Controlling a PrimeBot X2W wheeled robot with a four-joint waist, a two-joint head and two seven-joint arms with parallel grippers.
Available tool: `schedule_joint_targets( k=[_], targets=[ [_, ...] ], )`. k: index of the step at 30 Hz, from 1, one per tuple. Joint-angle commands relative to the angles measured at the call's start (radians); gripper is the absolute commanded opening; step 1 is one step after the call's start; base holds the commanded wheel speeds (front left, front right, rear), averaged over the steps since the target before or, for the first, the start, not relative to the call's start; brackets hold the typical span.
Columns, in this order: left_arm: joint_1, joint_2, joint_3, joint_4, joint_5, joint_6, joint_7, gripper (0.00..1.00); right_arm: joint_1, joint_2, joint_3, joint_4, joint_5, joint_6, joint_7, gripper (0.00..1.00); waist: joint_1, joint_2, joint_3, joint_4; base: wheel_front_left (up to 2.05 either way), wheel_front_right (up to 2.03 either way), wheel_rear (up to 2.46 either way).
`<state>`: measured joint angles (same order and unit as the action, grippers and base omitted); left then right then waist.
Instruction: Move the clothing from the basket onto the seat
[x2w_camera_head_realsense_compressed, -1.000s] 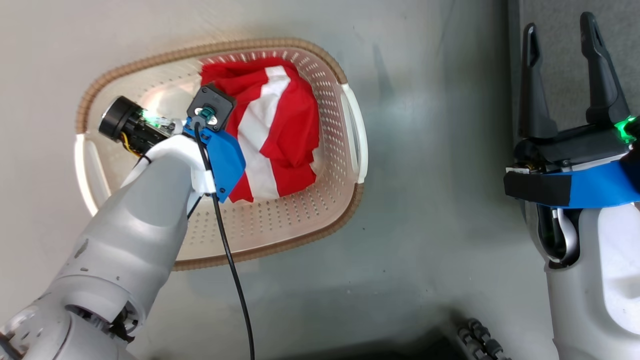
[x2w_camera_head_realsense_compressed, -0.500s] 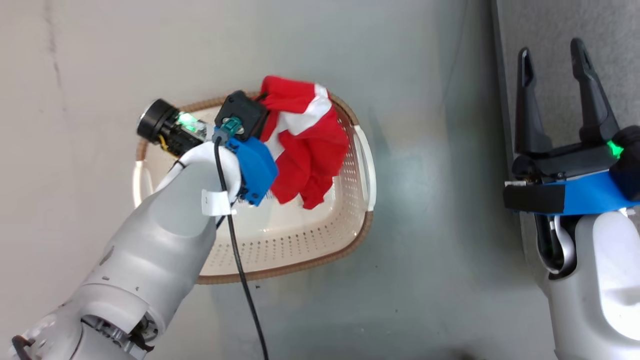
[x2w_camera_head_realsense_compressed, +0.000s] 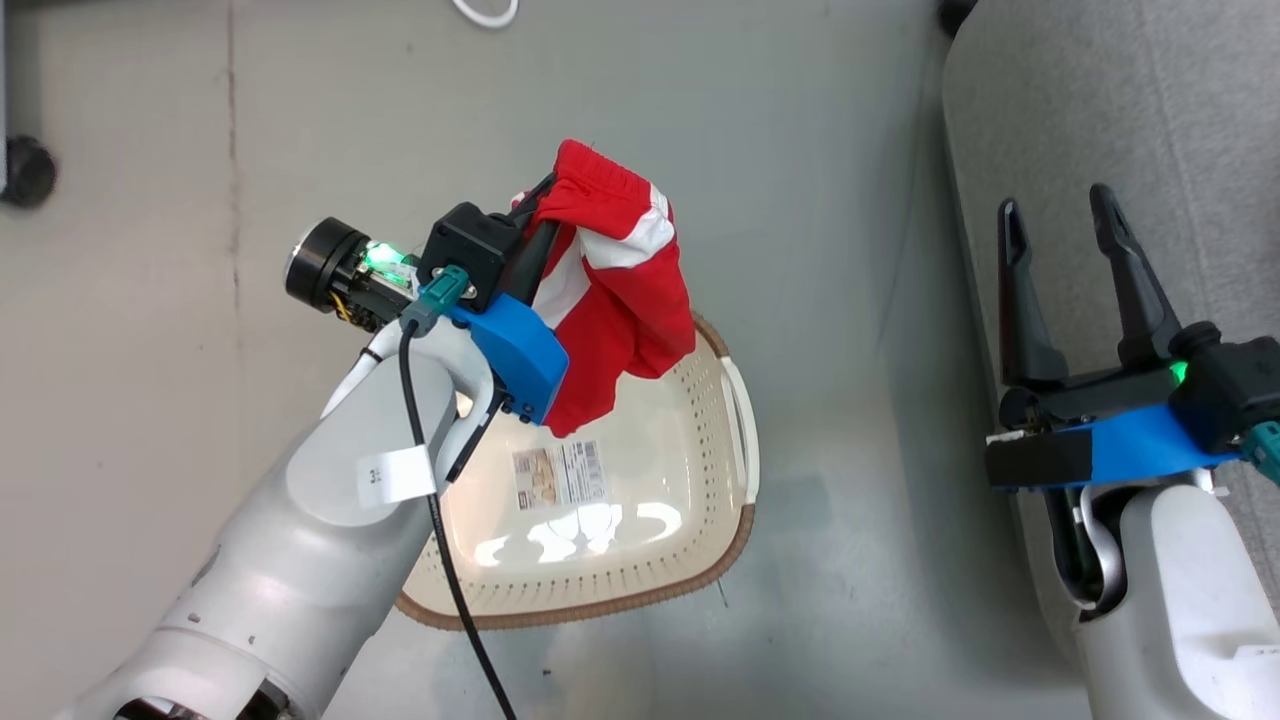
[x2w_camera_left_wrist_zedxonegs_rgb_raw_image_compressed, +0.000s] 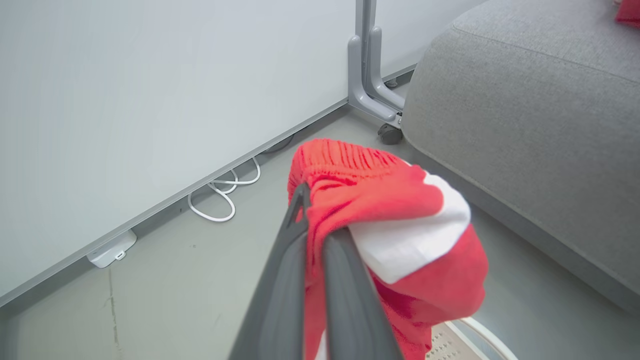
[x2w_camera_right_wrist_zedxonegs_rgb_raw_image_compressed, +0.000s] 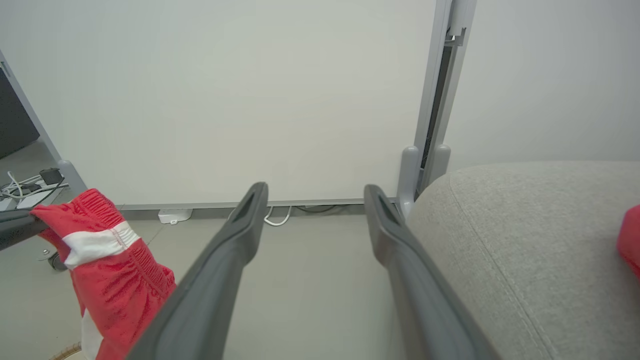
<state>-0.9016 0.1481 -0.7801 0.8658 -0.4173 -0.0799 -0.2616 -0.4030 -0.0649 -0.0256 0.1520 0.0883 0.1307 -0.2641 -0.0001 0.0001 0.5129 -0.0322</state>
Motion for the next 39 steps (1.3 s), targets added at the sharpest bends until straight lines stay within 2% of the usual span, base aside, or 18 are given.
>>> schedule_joint_targets(
  k=[1, 9, 21, 39],
  targets=[
    [0.014, 0.003, 0.015, -0.018, 0.008, 0.002, -0.005, 0.0, 0.016, 0.003, 0.001, 0.005, 0.001, 0.0, 0.0, 1.0, 0.0001, -0.0001, -0.056, 0.003, 0.0, 0.0, 0.0],
    [0.078, -0.006, 0.108, -0.132, 0.049, -0.016, -0.005, 0.0, 0.08, 0.008, 0.007, 0.032, 0.009, 0.0, 0.0, 1.0, 0.0001, -0.0001, -0.187, 0.0, 0.0, 0.0, 0.0],
    [0.132, -0.023, 0.165, -0.22, 0.093, -0.037, -0.005, 0.0, 0.183, 0.014, 0.008, 0.064, 0.02, 0.0, 0.0, 1.0, 0.0001, -0.0001, -0.356, -0.013, 0.0, 0.0, 0.0],
    [0.147, -0.04, 0.159, -0.266, 0.085, -0.05, -0.005, 0.0, 0.251, 0.015, 0.013, 0.076, 0.047, 0.0, 0.0, 1.0, 0.0001, -0.0001, -0.456, 0.003, 0.0, 0.0, 0.0]
  ],
)
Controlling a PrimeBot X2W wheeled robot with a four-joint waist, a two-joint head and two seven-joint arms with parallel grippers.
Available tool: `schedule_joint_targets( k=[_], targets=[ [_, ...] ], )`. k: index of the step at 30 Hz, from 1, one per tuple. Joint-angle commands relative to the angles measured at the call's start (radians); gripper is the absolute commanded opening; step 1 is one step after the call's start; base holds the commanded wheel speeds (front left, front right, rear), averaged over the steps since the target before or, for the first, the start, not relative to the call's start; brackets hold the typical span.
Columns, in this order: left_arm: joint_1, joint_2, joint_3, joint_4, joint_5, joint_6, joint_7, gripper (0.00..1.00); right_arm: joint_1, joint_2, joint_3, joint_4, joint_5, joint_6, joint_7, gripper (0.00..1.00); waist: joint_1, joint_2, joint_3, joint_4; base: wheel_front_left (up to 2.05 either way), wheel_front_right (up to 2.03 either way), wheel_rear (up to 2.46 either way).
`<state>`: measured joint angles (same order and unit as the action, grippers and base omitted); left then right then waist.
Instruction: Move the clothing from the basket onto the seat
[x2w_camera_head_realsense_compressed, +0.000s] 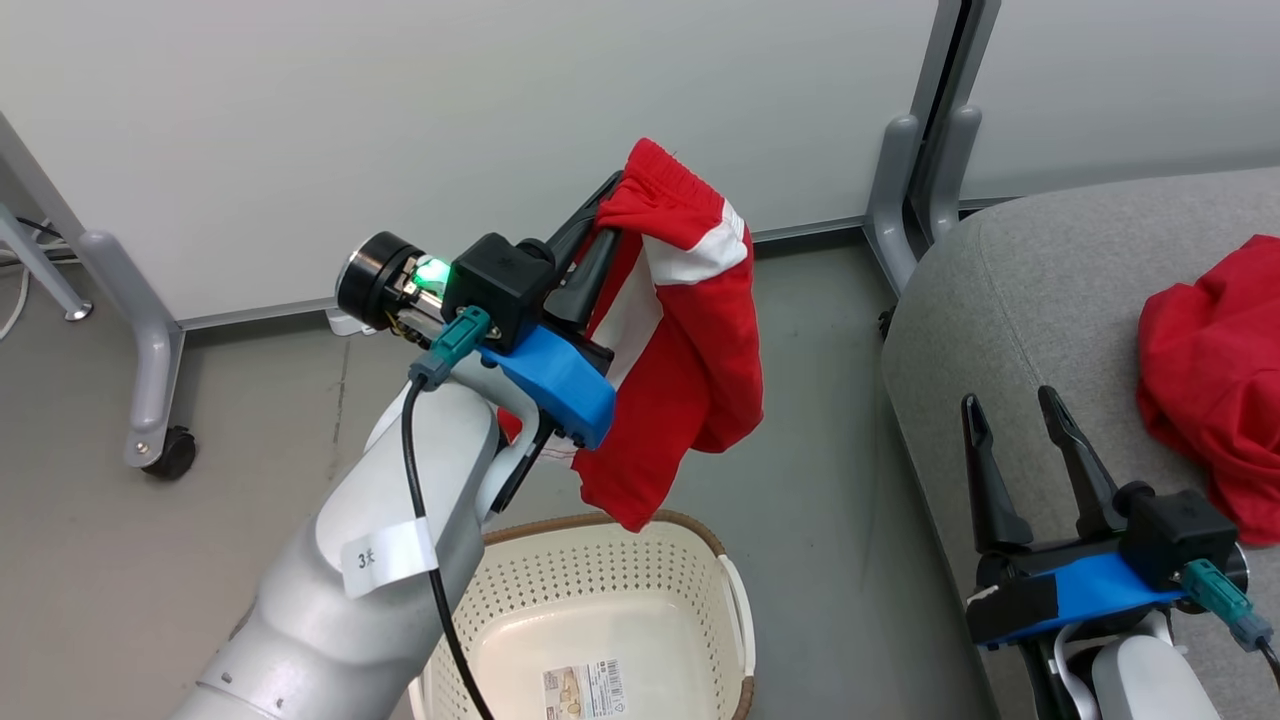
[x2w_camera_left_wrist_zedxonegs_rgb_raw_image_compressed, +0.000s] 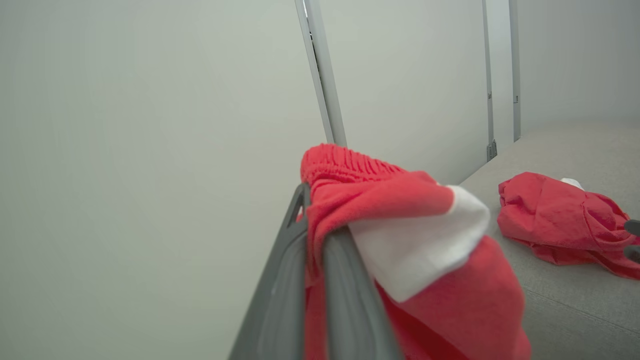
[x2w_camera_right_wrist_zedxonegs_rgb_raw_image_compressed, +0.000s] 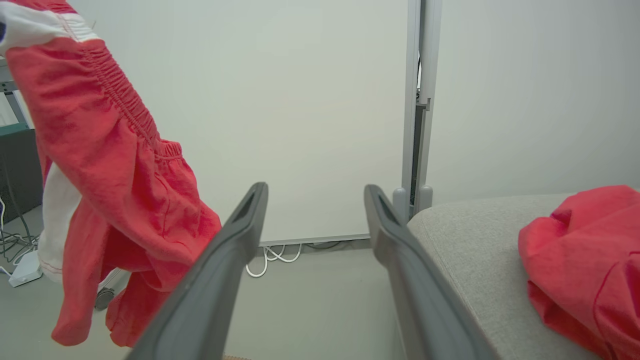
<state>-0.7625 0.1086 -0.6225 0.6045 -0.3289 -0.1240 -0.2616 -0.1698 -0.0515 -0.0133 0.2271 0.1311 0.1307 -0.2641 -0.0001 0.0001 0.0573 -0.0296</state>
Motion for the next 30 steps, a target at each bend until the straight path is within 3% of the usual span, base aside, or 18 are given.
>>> schedule_joint_targets(
  k=[1, 11, 24, 30],
  targets=[
    [0.007, -0.001, 0.001, -0.004, -0.003, -0.006, -0.005, 0.0, 0.018, 0.002, 0.001, 0.001, 0.005, 0.0, 0.0, 1.0, 0.0001, -0.0001, -0.002, 0.001, 0.0, 0.0, 0.0],
    [-0.001, -0.003, -0.005, -0.009, 0.0, -0.008, -0.005, 0.0, -0.003, 0.002, 0.062, -0.018, 0.01, 0.0, 0.0, 1.0, 0.0001, -0.0001, 0.001, 0.005, 0.0, 0.0, 0.0],
    [-0.011, -0.017, -0.013, -0.031, 0.012, -0.008, -0.005, 0.0, -0.088, 0.001, 0.297, 0.025, 0.009, 0.0, 0.0, 1.0, 0.0001, -0.0001, 0.03, 0.022, 0.0, 0.0, 0.0],
    [-0.015, -0.03, -0.022, -0.046, 0.016, -0.008, -0.005, 0.0, -0.162, -0.003, 0.353, 0.08, -0.008, 0.0, 0.0, 1.0, 0.0001, -0.0001, 0.038, 0.038, 0.0, 0.0, 0.0]
  ],
)
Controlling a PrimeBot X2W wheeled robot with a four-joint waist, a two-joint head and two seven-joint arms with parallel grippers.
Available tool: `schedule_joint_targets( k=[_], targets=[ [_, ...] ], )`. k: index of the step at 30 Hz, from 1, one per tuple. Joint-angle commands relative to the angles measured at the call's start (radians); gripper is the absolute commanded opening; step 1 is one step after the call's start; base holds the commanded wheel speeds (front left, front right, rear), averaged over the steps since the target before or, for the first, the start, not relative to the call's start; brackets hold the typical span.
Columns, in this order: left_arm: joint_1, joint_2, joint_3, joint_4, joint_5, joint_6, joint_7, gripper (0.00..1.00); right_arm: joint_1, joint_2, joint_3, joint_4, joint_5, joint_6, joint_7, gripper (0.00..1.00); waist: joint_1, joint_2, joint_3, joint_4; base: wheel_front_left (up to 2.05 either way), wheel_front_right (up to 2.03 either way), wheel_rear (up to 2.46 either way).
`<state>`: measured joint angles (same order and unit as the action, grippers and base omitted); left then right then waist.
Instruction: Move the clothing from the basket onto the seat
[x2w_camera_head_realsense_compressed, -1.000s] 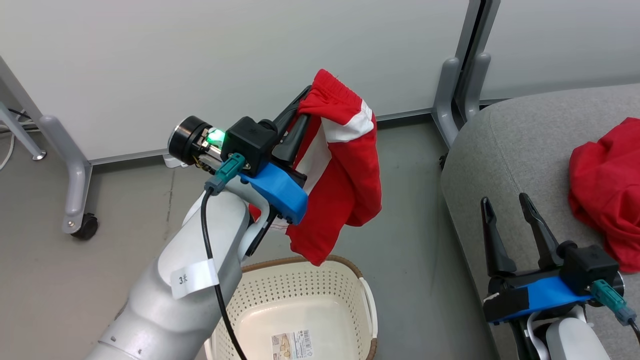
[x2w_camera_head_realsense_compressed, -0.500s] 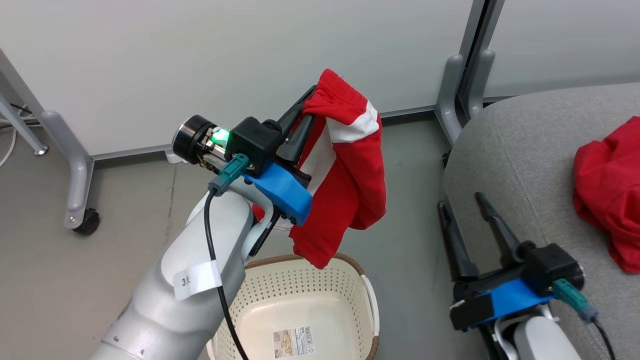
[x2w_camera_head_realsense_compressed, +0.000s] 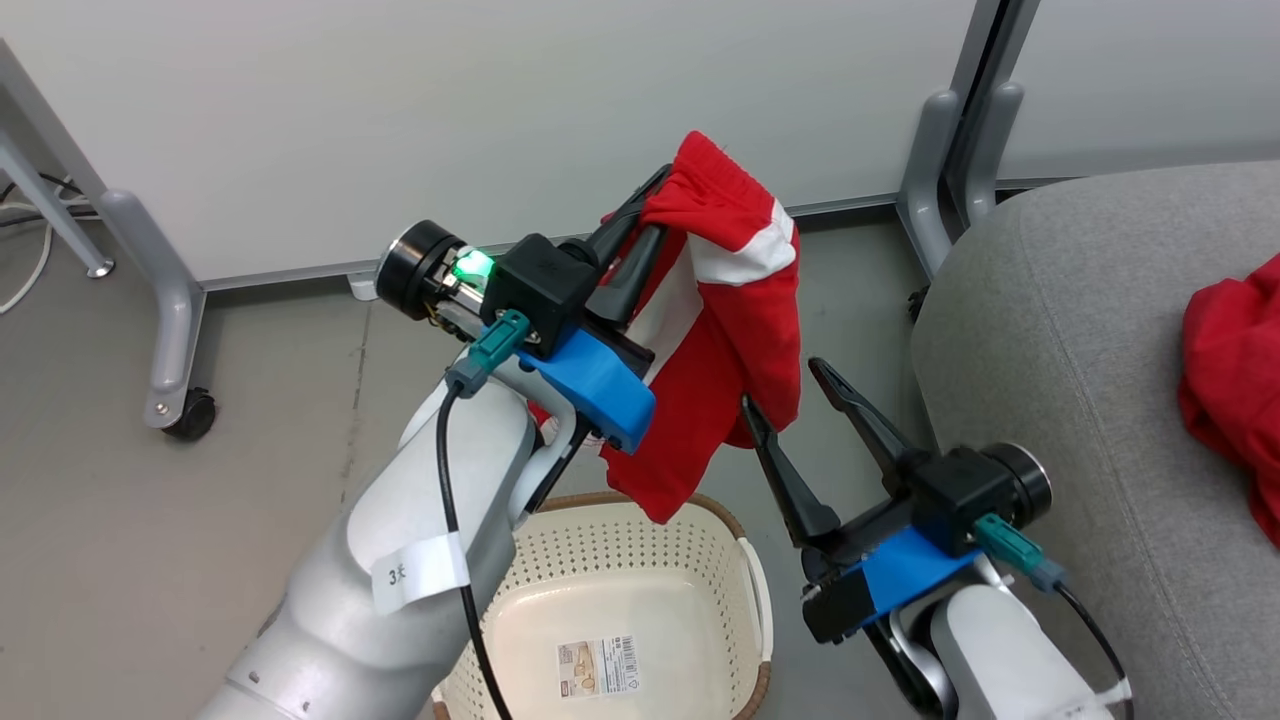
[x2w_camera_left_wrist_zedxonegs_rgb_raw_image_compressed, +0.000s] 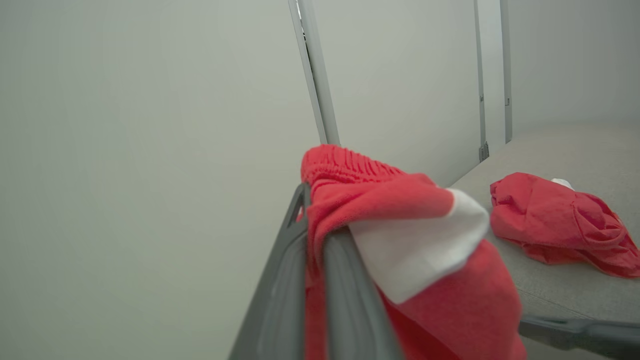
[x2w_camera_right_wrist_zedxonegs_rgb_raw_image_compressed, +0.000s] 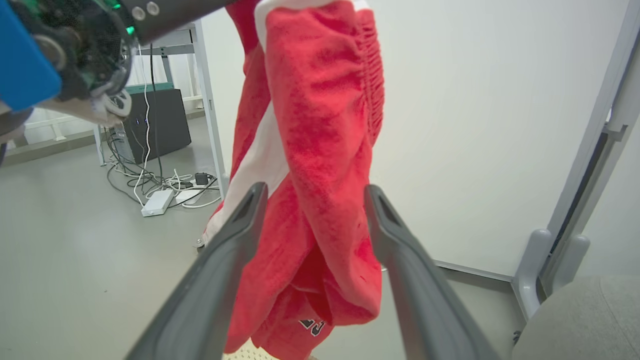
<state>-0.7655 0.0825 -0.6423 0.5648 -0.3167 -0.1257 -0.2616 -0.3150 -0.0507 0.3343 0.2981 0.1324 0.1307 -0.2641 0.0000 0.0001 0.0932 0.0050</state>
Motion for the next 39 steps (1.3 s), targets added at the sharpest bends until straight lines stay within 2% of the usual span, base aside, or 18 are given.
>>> schedule_joint_targets(
  k=[1, 8, 14, 15, 16, 38, 39],
  targets=[
    [-0.014, -0.005, -0.005, -0.009, 0.004, -0.006, -0.005, 0.0, -0.034, -0.003, 0.011, 0.02, -0.014, 0.0, 0.0, 1.0, 0.0, -0.0001, 0.004, 0.007, 0.0, 0.0, 0.0],
    [-0.021, -0.017, -0.03, -0.026, 0.003, -0.006, -0.005, 0.0, -0.125, -0.001, -0.013, 0.113, -0.029, 0.0, 0.0, 1.0, 0.0, -0.0001, 0.016, 0.035, 0.0, 0.0, 0.0],
    [-0.028, -0.023, -0.04, -0.037, 0.0, -0.007, -0.005, 0.0, -0.163, 0.0, -0.024, 0.141, -0.005, 0.0, 0.0, 1.0, 0.0, -0.0001, 0.023, 0.05, 0.0, 0.0, 0.0],
    [-0.027, -0.024, -0.044, -0.04, -0.001, -0.007, -0.005, 0.0, -0.175, 0.0, -0.017, 0.155, 0.004, 0.0, 0.0, 0.12, 0.0, -0.0001, 0.024, 0.053, 0.0, 0.0, 0.0],
    [-0.026, -0.025, -0.045, -0.041, -0.002, -0.007, -0.005, 0.0, -0.18, 0.0, -0.015, 0.159, 0.007, 0.0, 0.0, 0.0, 0.0, -0.0001, 0.024, 0.055, 0.0, 0.0, 0.0],
    [-0.006, -0.029, -0.039, -0.021, 0.001, -0.006, -0.005, 0.0, -0.178, 0.0, -0.01, 0.154, 0.033, 0.0, 0.0, 0.0, 0.0, -0.0001, 0.021, 0.04, 0.0, 0.0, 0.0],
    [-0.006, -0.029, -0.04, -0.019, 0.0, -0.006, -0.005, 0.19, -0.177, 0.0, -0.011, 0.154, 0.034, 0.0, 0.0, 0.0, 0.0, -0.0001, 0.021, 0.04, 0.0, 0.0, 0.0]
  ],
)
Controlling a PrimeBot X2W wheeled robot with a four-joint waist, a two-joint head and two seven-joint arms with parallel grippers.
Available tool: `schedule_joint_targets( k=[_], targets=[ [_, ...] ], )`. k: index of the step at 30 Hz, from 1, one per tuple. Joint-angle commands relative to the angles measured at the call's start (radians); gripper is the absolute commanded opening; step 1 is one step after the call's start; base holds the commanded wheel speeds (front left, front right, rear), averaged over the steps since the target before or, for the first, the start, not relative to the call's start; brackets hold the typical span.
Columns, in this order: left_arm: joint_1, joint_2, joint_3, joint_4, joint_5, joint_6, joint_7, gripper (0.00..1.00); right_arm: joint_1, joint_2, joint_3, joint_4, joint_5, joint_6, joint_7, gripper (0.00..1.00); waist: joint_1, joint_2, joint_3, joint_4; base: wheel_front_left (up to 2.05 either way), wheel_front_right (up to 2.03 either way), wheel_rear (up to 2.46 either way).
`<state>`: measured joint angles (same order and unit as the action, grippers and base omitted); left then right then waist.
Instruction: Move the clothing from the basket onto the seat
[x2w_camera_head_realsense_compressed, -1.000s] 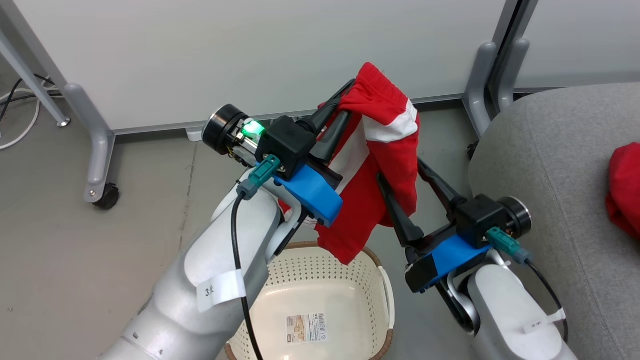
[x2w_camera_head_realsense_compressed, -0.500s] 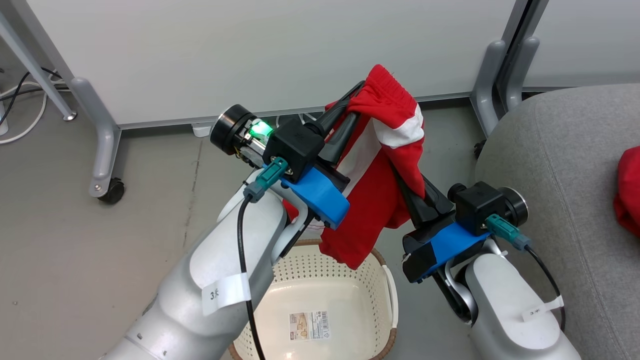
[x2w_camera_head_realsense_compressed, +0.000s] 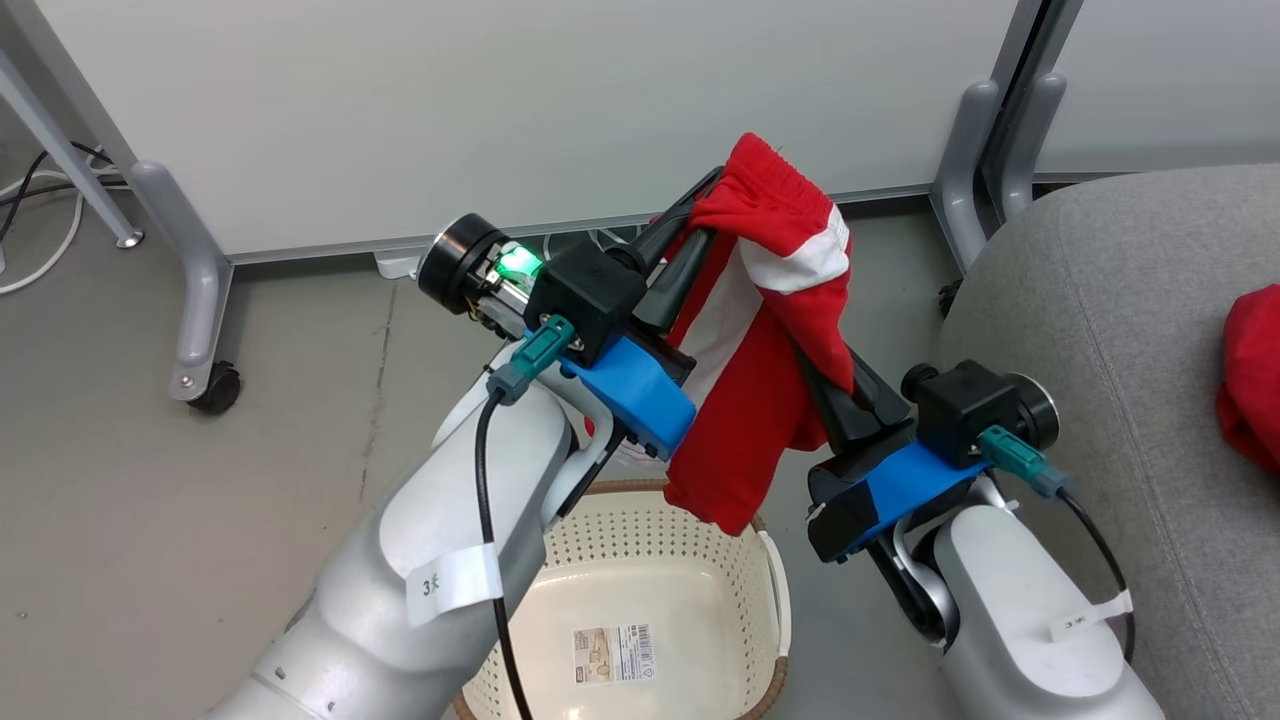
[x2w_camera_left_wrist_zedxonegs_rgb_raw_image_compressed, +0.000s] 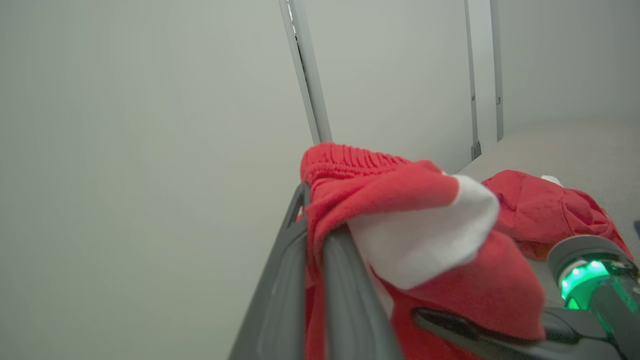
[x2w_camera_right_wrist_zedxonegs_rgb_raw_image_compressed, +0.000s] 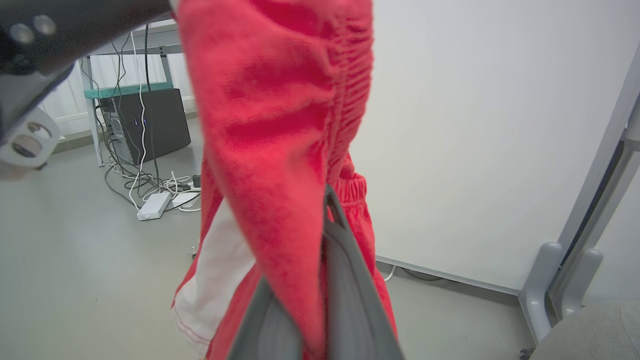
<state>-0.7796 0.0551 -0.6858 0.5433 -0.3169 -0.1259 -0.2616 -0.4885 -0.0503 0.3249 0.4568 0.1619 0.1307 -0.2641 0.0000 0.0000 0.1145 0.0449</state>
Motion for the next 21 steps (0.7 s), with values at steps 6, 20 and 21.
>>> schedule_joint_targets(
  k=[6, 20, 21],
  targets=[
    [0.015, -0.002, -0.021, 0.029, -0.013, -0.007, -0.005, 1.0, 0.004, 0.0, -0.028, -0.012, 0.029, 0.0, 0.0, 0.0, 0.0, 0.0, -0.002, -0.001, 0.0, 0.0, 0.0],
    [0.02, 0.0, -0.055, 0.047, -0.029, -0.004, -0.005, 1.0, -0.011, 0.0, -0.12, -0.032, 0.024, 0.0, 0.0, 0.0, 0.0, 0.0, 0.026, -0.018, 0.0, 0.0, 0.0],
    [0.02, 0.001, -0.055, 0.047, -0.028, -0.004, -0.005, 1.0, -0.012, 0.0, -0.129, -0.033, 0.023, 0.0, 0.0, 0.0, 0.0, 0.0, 0.03, -0.022, 0.0, 0.0, 0.0]
  ],
)
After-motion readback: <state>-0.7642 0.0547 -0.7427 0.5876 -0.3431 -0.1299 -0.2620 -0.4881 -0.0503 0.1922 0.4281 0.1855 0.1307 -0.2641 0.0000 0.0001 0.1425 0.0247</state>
